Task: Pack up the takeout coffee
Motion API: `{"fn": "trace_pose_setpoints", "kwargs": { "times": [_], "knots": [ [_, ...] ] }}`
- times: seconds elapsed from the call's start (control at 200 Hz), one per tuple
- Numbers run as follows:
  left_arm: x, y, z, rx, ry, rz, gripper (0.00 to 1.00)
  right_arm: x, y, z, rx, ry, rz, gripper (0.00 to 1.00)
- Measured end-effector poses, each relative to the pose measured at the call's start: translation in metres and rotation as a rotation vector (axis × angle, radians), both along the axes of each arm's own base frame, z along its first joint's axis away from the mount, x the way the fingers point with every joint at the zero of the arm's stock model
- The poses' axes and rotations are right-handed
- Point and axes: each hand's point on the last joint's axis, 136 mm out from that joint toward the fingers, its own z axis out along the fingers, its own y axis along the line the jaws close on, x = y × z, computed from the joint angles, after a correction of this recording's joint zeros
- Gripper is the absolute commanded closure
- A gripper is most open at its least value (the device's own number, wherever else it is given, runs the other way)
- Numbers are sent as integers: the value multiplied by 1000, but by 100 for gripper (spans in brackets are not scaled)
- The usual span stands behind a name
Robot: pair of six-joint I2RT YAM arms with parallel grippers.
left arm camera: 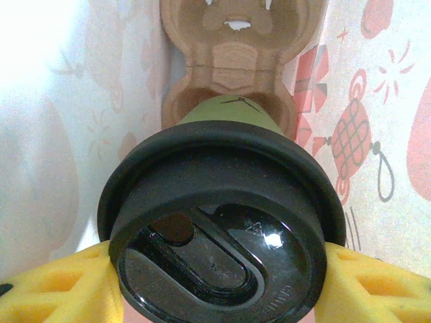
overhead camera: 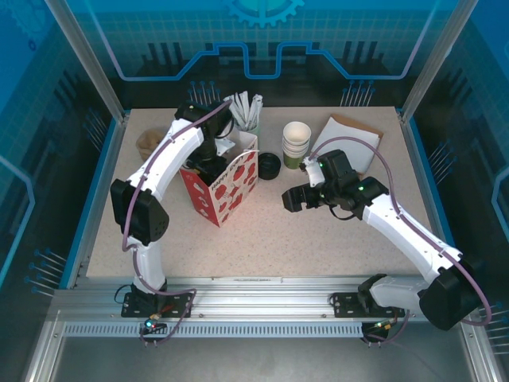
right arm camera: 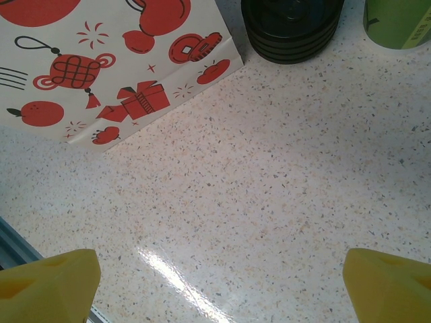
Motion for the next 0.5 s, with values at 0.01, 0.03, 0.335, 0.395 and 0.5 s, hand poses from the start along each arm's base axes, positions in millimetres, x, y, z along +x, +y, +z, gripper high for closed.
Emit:
{"fn": "trace_pose_setpoints", "kwargs": {
  "times": [0.01, 0.03, 0.335, 0.395, 0.5],
  "knots": [
    [0, 0, 0, 0, 1, 0, 57, 0, 0, 0, 0, 0, 0, 6],
    [0, 0, 0, 1, 2, 0, 56, 0, 0, 0, 0, 0, 0, 6],
    [0, 1, -2, 4, 2, 0, 56, 0, 0, 0, 0, 0, 0, 6],
    [0, 1, -2, 4, 2, 0, 56, 0, 0, 0, 0, 0, 0, 6],
    [0, 1, -2, 4, 2, 0, 56, 0, 0, 0, 0, 0, 0, 6]
  ]
}}
